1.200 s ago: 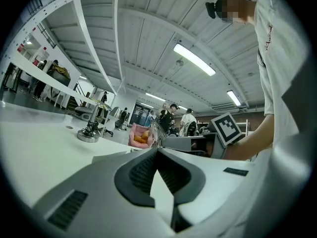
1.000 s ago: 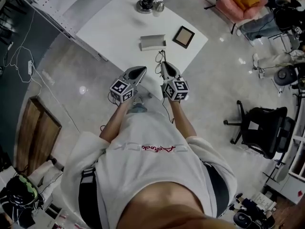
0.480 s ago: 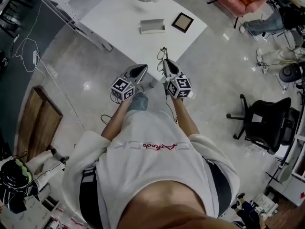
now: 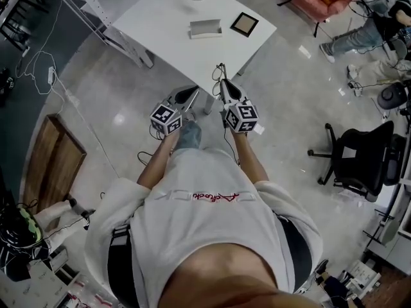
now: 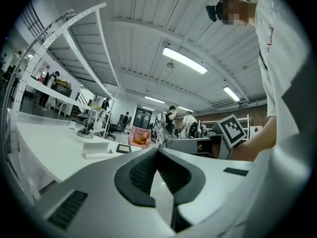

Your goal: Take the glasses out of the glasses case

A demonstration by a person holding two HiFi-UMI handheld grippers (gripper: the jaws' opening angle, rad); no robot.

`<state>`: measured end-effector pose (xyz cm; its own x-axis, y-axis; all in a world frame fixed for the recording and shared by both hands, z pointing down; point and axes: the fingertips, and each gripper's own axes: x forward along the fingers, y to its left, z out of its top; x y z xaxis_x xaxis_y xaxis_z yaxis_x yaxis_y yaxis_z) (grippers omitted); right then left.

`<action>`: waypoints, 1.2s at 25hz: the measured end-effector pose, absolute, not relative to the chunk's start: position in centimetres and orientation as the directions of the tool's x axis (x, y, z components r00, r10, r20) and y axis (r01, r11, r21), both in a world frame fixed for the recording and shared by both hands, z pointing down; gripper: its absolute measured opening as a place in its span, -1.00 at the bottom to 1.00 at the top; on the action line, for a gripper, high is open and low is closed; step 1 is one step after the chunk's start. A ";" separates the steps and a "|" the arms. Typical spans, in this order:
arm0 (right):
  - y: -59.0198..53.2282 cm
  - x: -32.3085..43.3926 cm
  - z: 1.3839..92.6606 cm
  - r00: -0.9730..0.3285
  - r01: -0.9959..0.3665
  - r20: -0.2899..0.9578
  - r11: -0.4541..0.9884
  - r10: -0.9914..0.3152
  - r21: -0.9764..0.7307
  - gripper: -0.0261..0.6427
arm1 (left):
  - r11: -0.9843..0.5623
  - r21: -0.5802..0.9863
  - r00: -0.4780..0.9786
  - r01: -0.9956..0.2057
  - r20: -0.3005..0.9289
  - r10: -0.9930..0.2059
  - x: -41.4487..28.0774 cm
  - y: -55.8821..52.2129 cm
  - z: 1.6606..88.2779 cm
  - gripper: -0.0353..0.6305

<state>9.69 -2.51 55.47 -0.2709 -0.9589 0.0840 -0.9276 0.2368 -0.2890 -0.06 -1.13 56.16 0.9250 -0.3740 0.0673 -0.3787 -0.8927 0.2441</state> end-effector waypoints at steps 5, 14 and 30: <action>-0.4 9.0 55.7 -0.265 -0.929 0.083 0.232 -0.961 -0.289 -0.78 | -0.893 0.249 0.926 -0.376 0.072 -0.370 -0.4 1.1 56.5 -0.92; 1.4 8.2 55.6 -0.243 -0.931 0.069 0.213 -0.968 -0.296 -0.78 | -0.894 0.256 0.929 -0.368 0.075 -0.361 -0.8 2.7 56.9 -0.92; 1.5 7.9 55.2 -0.236 -0.936 0.061 0.209 -0.970 -0.283 -0.78 | -0.903 0.229 0.931 -0.364 0.062 -0.360 -1.8 2.9 56.1 -0.92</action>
<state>7.87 1.50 55.17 -0.2355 -0.9700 0.0608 -0.9359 0.2095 -0.2833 -1.84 2.95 56.13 0.9308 -0.3602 0.0618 -0.3645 -0.9027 0.2287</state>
